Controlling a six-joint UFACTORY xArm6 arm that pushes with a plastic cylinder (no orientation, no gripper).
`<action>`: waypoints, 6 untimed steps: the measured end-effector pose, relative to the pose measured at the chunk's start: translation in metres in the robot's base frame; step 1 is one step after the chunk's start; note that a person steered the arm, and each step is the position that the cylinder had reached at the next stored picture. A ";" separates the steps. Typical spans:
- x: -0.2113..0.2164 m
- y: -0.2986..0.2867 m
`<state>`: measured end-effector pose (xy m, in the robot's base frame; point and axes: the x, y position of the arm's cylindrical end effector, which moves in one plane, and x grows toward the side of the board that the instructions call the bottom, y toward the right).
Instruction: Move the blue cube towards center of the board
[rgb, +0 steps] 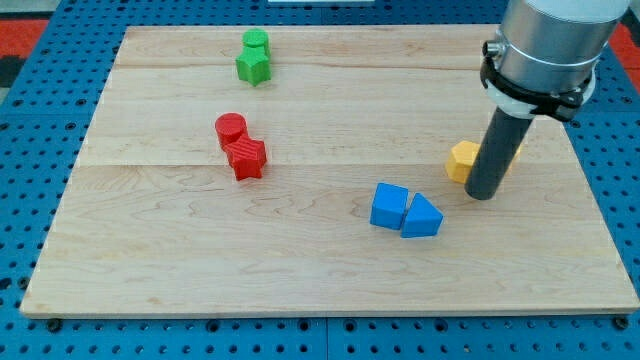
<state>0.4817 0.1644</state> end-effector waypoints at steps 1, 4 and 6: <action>-0.013 -0.013; 0.056 -0.040; 0.008 -0.104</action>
